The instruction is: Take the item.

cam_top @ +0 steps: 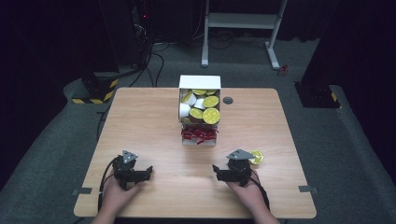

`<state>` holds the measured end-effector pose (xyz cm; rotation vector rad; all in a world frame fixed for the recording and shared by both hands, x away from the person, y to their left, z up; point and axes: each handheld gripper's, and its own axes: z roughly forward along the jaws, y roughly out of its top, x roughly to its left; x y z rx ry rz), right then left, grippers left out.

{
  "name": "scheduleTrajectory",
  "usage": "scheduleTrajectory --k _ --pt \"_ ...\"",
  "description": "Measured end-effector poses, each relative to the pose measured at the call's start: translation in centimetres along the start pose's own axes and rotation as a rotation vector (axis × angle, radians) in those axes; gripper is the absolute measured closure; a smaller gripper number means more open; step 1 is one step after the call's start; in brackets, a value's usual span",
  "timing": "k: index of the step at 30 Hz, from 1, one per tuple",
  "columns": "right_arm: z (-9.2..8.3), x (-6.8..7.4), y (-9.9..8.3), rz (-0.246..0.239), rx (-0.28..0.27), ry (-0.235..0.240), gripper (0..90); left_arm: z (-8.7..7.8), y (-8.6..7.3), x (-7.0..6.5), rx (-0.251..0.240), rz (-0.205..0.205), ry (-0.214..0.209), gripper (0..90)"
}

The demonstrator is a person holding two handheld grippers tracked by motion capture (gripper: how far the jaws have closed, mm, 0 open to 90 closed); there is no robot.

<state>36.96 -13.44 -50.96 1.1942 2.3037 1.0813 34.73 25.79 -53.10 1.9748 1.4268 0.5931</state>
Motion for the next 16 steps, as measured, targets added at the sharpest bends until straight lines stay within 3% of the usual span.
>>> scheduleTrajectory --k 2,6,16 --pt "1.5 0.7 -0.4 -0.022 0.068 0.002 13.9 0.0 0.0 0.0 0.0 0.0 0.0 0.6" --pt "2.0 1.0 -0.5 -0.08 0.072 -0.02 12.9 0.0 0.0 0.0 0.001 0.005 0.002 0.5" --pt "2.3 1.7 -0.3 -0.021 0.078 -0.074 9.4 0.0 0.0 0.0 0.001 0.004 0.002 0.5"
